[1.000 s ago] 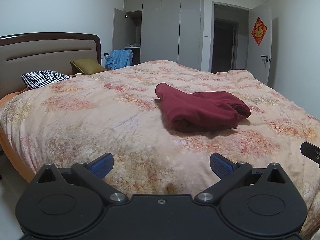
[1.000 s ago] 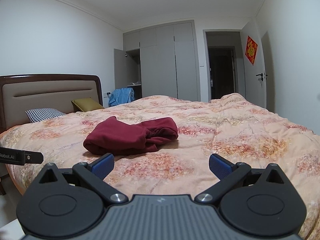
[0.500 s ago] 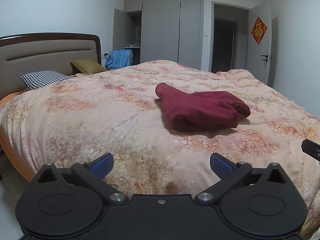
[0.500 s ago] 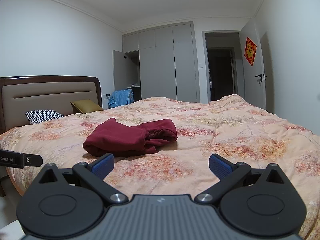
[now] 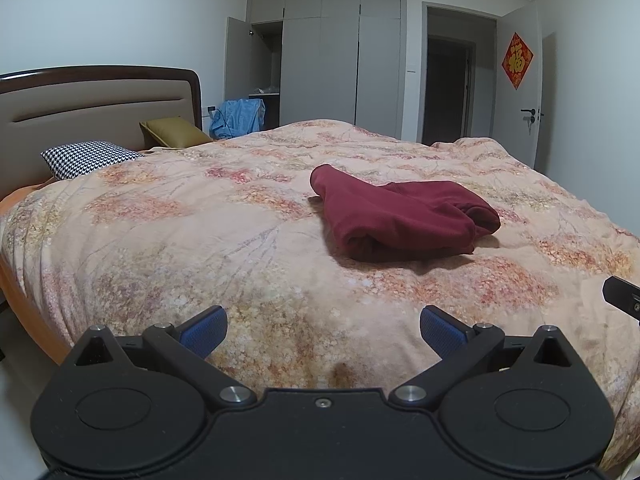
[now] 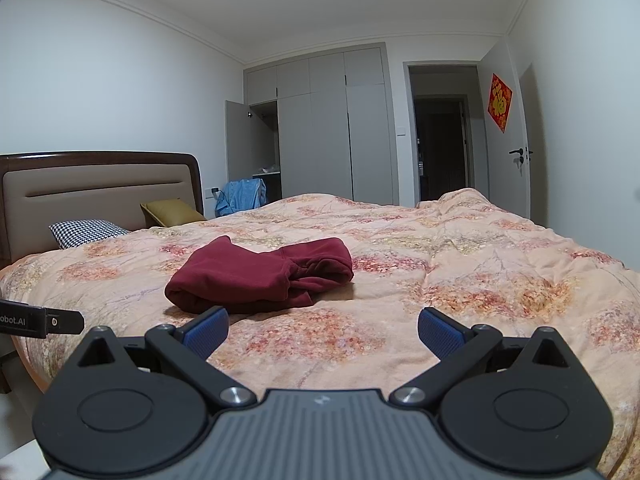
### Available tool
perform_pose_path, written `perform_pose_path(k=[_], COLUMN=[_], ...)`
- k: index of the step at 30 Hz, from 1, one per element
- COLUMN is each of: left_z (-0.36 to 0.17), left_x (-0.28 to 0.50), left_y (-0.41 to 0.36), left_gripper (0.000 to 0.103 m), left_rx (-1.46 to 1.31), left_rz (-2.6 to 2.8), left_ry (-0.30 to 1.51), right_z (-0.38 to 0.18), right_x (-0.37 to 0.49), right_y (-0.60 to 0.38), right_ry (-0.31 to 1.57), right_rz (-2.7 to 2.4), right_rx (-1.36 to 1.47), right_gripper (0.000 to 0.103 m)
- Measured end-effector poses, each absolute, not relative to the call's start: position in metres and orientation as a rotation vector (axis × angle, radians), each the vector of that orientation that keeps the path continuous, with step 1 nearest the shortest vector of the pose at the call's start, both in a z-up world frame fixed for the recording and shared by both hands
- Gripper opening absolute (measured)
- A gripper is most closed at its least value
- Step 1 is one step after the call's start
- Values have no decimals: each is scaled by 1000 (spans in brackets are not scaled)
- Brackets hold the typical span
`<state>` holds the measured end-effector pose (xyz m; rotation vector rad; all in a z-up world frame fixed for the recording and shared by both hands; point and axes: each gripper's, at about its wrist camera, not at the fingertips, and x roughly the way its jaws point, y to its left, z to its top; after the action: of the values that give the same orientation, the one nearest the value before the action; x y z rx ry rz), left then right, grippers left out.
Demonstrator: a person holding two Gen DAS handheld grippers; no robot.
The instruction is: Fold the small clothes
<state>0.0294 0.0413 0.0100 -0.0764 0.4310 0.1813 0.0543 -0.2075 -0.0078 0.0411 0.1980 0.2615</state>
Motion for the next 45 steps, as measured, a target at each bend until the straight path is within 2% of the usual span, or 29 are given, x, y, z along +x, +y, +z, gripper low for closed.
perform_pose_path(k=[45], left_z=[8], left_x=[32], left_y=[35], left_gripper=[102], left_rx=[-38], left_rz=[155], left_ry=[453], right_z=[-13], right_x=[59], right_y=[-208], right_ry=[221], right_rz=[262], right_rx=[43], right_gripper=[103])
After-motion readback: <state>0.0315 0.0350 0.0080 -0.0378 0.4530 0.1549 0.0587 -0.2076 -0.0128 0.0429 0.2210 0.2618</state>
